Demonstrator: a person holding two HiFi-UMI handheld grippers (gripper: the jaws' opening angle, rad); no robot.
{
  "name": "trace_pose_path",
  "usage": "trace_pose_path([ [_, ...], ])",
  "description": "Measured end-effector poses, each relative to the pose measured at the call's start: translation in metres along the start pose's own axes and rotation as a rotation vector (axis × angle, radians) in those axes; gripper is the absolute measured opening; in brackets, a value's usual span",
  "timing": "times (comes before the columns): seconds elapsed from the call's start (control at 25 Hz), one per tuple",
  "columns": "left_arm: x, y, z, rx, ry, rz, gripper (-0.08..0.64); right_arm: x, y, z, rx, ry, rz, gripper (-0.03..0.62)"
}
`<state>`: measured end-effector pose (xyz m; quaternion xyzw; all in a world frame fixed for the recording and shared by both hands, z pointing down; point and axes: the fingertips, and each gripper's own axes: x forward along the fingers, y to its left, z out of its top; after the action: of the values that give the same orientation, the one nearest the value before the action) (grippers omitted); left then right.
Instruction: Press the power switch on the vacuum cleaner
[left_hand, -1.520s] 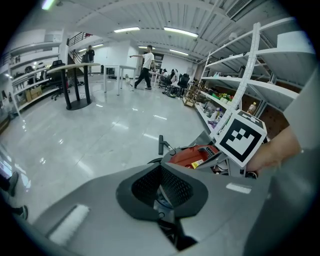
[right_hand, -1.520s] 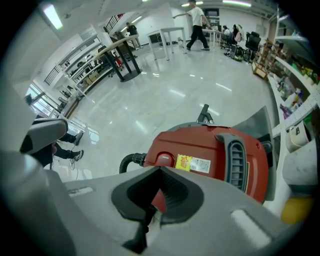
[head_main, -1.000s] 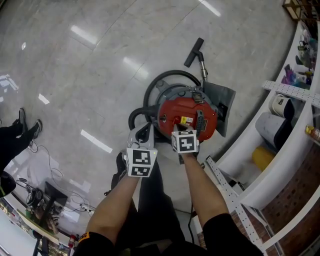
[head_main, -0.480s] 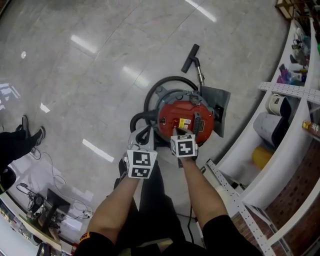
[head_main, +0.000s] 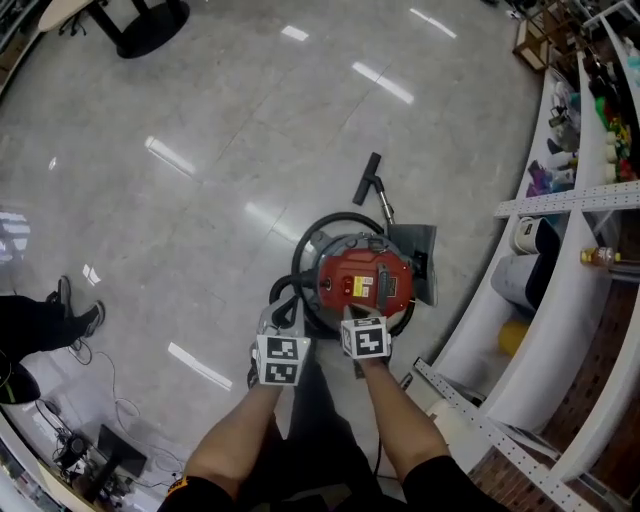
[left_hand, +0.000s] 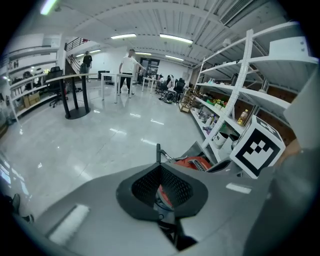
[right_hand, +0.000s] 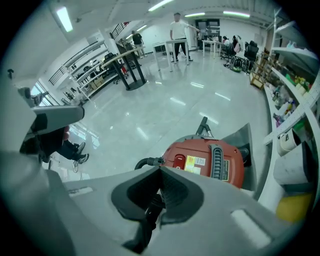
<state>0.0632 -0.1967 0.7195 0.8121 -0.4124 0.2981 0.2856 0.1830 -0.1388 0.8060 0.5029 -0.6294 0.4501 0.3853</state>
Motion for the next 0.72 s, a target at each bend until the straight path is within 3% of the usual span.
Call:
trace_pose_path([
  [0.28, -0.051, 0.005, 0.016, 0.007, -0.037, -0.027, 0.015, -0.064, 0.028, 0.02, 0.038, -0.133, -0.006, -0.008],
  [0.72, -0.165, -0.015, 0.002, 0.04, -0.084, -0.111, 0.015, -0.188, 0.085, 0.022, 0.093, -0.393, -0.038, -0.008],
])
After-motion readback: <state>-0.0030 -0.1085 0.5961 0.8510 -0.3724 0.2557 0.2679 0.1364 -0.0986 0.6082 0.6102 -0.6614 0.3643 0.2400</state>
